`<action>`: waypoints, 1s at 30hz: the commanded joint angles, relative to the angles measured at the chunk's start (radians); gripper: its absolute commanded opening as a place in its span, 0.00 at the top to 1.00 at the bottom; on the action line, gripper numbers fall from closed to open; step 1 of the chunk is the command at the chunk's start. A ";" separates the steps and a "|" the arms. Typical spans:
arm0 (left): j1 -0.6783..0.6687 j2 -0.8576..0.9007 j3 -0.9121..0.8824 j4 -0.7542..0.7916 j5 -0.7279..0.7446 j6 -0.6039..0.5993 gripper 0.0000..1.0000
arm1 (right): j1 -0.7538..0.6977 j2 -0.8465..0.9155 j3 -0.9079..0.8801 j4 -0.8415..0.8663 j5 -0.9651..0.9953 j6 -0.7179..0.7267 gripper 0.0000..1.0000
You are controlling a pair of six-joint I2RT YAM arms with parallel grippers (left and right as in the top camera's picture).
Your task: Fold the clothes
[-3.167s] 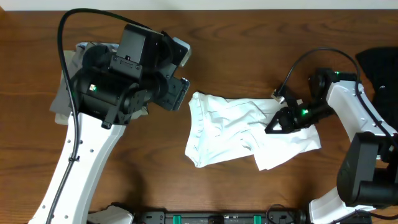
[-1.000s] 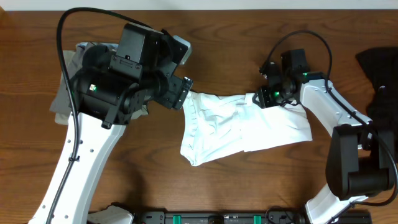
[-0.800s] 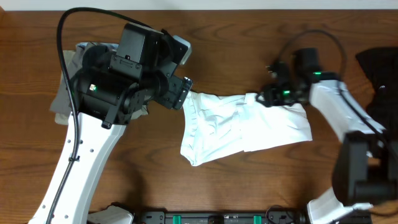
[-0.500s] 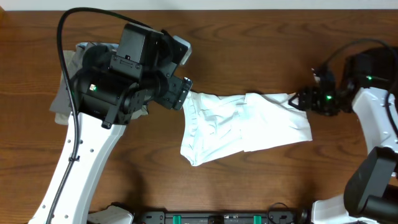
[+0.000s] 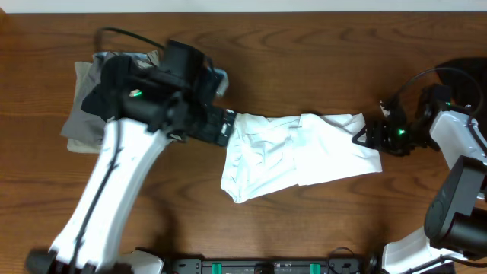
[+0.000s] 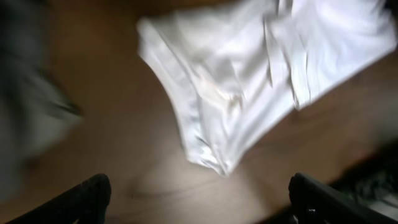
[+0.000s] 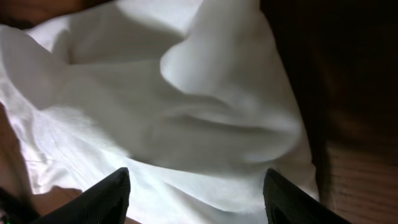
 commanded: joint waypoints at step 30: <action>0.006 0.540 -0.214 0.367 0.445 -0.118 0.07 | -0.128 -0.357 0.022 -0.089 -0.245 -0.087 0.26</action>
